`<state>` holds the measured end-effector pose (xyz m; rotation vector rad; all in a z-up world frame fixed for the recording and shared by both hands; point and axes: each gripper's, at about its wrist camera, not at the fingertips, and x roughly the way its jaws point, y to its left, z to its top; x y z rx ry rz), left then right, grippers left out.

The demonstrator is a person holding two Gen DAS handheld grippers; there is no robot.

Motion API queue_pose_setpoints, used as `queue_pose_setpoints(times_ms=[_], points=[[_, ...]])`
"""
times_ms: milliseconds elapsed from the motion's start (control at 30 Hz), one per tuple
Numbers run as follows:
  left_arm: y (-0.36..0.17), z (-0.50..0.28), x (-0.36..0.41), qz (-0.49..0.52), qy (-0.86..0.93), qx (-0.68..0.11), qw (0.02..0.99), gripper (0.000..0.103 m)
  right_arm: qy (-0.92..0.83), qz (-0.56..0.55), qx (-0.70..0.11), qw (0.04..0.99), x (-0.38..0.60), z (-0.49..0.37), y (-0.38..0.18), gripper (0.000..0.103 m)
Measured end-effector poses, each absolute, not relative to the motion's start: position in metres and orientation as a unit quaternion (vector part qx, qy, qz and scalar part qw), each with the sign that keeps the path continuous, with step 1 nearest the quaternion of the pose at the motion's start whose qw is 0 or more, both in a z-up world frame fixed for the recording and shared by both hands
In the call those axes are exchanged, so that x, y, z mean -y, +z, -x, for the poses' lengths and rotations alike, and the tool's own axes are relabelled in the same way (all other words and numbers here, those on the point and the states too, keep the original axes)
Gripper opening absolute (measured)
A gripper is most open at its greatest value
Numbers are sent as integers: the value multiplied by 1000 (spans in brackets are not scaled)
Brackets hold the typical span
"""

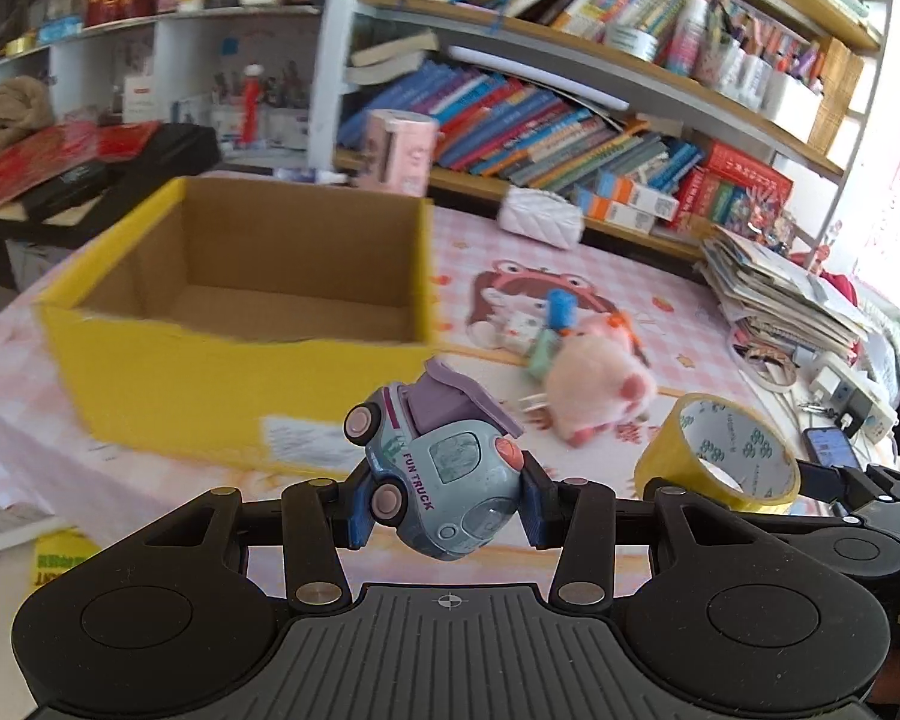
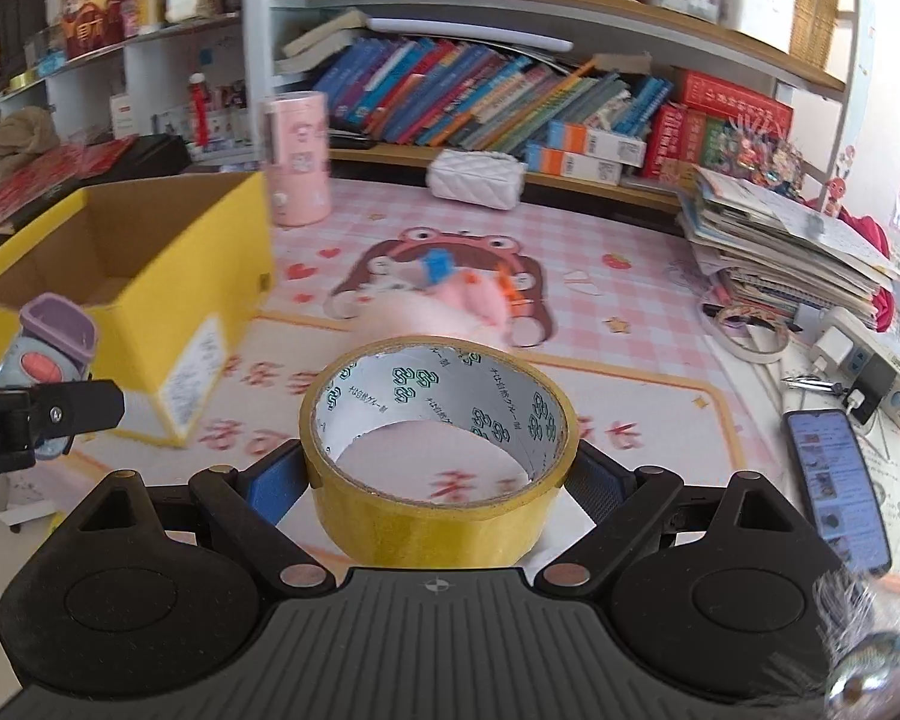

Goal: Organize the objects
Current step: 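Carry the truck and tape roll with both grippers over the yellow box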

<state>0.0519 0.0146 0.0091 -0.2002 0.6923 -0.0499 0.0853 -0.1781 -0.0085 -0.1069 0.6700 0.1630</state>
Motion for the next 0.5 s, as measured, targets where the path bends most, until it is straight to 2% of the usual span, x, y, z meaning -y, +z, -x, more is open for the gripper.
queue_pose_setpoints(times_ms=[500], points=[[-4,31,-127,105,11,-356,928,44,126,58,-360,922,56,0,-23,90]])
